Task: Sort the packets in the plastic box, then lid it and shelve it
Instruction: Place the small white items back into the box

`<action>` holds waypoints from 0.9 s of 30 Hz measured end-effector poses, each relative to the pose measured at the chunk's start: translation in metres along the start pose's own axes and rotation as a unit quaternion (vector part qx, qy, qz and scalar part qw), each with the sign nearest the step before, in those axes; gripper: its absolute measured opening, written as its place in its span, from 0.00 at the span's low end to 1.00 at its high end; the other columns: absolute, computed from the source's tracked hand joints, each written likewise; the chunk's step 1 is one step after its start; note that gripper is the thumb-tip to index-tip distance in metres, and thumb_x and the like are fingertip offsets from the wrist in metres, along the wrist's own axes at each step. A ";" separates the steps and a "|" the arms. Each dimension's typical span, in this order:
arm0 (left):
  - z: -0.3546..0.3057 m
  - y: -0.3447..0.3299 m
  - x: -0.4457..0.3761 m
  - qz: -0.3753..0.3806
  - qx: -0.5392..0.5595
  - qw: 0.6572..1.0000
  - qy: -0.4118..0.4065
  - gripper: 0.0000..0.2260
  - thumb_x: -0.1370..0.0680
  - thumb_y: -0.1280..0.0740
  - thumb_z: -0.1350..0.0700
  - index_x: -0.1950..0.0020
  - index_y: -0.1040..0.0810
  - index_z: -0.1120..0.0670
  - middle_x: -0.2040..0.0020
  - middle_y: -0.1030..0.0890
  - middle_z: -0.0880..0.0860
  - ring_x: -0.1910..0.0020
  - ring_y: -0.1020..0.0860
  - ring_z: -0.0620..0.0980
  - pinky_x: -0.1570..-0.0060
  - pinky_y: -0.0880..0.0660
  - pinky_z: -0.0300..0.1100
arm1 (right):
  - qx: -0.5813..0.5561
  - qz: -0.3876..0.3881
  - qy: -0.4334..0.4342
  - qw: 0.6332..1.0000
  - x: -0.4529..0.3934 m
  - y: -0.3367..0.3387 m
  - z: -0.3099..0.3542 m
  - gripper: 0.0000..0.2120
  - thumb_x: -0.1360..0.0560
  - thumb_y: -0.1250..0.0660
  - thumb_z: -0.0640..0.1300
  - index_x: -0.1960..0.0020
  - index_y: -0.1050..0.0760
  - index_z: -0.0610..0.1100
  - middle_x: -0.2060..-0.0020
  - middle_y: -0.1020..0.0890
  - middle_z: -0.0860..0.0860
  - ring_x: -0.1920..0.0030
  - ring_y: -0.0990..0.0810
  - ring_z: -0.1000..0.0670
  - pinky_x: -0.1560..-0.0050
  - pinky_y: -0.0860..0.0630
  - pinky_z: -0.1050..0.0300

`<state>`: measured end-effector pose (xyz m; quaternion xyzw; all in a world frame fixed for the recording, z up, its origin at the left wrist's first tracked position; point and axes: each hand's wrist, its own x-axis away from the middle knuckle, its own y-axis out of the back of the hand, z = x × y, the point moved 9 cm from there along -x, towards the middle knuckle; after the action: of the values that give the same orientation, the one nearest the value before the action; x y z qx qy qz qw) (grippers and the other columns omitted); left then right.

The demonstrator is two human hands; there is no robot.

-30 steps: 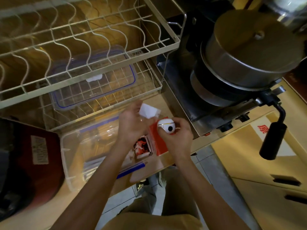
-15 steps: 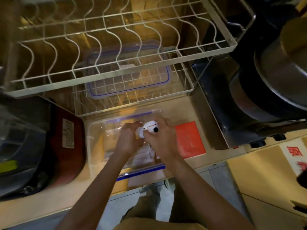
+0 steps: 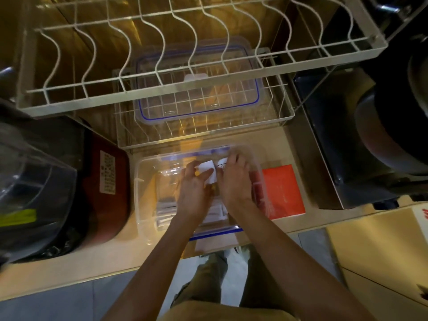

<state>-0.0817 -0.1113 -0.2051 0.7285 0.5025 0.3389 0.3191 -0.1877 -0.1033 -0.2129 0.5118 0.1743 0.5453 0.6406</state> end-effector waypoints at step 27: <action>-0.012 -0.008 -0.001 0.028 0.038 0.998 -0.029 0.12 0.22 0.38 0.61 0.38 0.29 0.56 0.43 0.27 0.55 0.55 0.22 0.38 0.54 0.28 0.26 | 0.130 0.083 0.073 0.985 0.030 -0.006 -0.006 0.27 0.20 0.49 0.47 0.25 0.50 0.40 0.23 0.49 0.43 0.24 0.50 0.43 0.26 0.46 0.49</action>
<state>-0.0963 -0.1087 -0.2047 0.7636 0.4846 0.3074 0.2959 -0.1789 -0.0739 -0.2106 0.5626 0.2468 0.6053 0.5062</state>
